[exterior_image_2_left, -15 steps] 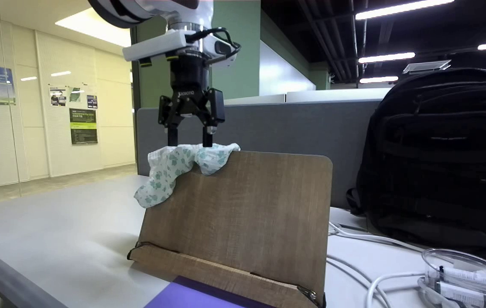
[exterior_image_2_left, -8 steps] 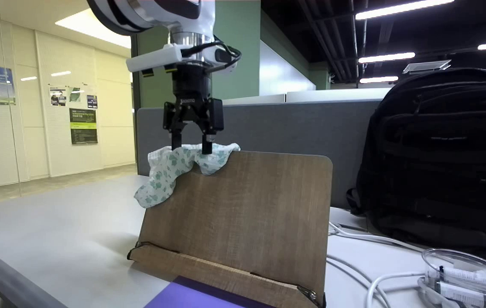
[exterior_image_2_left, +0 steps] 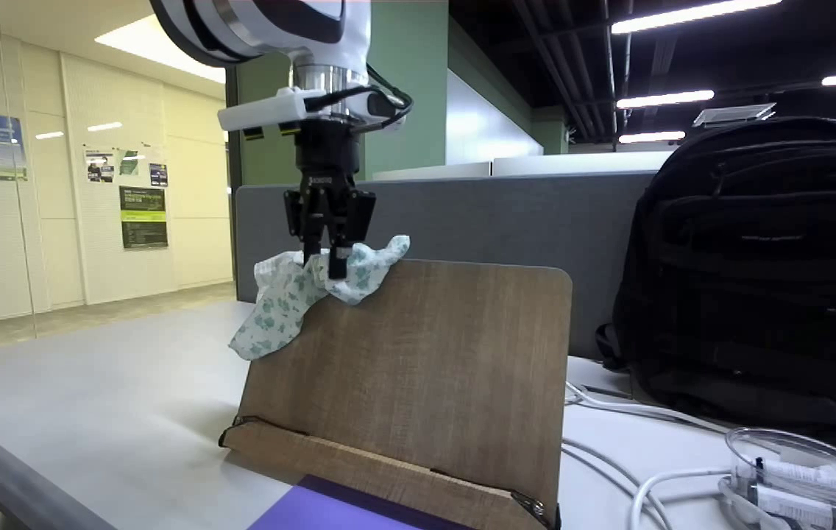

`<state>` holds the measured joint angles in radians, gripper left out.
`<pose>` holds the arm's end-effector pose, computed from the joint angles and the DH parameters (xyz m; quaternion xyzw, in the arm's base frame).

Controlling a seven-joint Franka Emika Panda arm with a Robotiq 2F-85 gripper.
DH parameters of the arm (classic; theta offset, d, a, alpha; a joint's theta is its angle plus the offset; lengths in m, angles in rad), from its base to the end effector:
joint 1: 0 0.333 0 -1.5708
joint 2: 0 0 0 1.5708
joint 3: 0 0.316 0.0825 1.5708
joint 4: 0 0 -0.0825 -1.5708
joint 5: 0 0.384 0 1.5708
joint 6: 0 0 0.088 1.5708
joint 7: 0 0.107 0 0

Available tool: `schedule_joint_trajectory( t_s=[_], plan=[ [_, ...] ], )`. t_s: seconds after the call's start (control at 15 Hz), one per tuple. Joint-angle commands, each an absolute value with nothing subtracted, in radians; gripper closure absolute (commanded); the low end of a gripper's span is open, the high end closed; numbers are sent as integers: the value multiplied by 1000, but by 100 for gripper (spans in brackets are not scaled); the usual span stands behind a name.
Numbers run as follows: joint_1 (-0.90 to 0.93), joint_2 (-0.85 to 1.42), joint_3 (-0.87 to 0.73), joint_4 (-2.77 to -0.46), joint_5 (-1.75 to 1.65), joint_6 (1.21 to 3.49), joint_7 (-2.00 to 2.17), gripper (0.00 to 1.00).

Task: Remove the cloth from the wooden object.

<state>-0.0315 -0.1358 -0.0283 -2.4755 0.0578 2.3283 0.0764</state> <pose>0.4583 -0.0264 0.3415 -0.9959 0.0878 0.0060 0.0227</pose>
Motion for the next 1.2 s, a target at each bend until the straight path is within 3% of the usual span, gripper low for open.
schedule_joint_trajectory(
  t_s=[0.0,0.2,1.13],
  plan=[
    [-18,-157,-19,-2469,93,2305,83,80],
    [9,-159,4,-2464,108,2296,55,99],
    [171,95,165,-2190,164,2152,-46,99]
  ],
)
